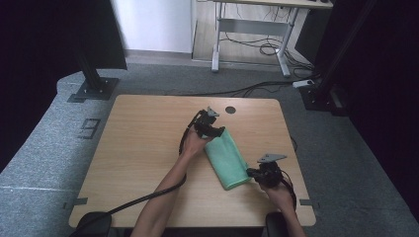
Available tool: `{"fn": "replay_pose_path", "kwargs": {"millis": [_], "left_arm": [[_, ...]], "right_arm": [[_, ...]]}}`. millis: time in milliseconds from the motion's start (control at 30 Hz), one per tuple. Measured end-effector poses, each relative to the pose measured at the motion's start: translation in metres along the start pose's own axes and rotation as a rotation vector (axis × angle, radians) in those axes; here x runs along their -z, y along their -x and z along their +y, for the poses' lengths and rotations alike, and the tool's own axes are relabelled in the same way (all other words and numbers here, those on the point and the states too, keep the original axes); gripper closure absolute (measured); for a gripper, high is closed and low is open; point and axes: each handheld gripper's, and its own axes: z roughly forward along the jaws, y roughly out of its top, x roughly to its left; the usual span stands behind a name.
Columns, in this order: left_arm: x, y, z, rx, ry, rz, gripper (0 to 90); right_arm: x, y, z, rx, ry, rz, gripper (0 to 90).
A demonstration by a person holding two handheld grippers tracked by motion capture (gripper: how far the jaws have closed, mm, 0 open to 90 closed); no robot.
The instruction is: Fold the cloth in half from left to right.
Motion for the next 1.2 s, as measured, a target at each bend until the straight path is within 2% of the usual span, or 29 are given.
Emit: {"fn": "replay_pose_path", "kwargs": {"millis": [133, 300, 500, 633, 667, 700, 1033, 1200], "left_arm": [[0.002, 0.004, -0.014, 0.008, -0.011, -0.024, 29.1], [0.008, 0.010, -0.022, 0.003, -0.009, -0.040, 26.1], [0.019, 0.021, -0.031, -0.017, -0.009, -0.049, 22.2], [0.027, 0.028, -0.040, -0.011, -0.004, -0.069, 19.9], [0.027, 0.028, -0.040, -0.011, -0.004, -0.069, 19.5], [0.030, 0.031, -0.043, -0.009, -0.003, -0.073, 18.7], [0.042, 0.039, -0.055, -0.030, -0.010, -0.072, 14.2], [0.048, 0.040, -0.061, -0.033, -0.011, -0.079, 13.9]], "right_arm": [[0.002, 0.001, 0.000, -0.004, 0.006, -0.003, 83.6], [0.003, 0.003, -0.001, -0.010, 0.009, -0.012, 82.1], [0.009, 0.007, -0.002, -0.020, 0.024, -0.048, 76.5], [0.015, 0.014, -0.003, -0.035, 0.039, -0.095, 67.3], [0.015, 0.014, -0.003, -0.035, 0.039, -0.095, 67.3], [0.016, 0.016, -0.002, -0.033, 0.044, -0.108, 62.0], [0.003, 0.016, 0.001, -0.007, 0.036, -0.123, 39.9], [-0.002, 0.018, 0.003, -0.008, 0.035, -0.124, 34.6]]}}
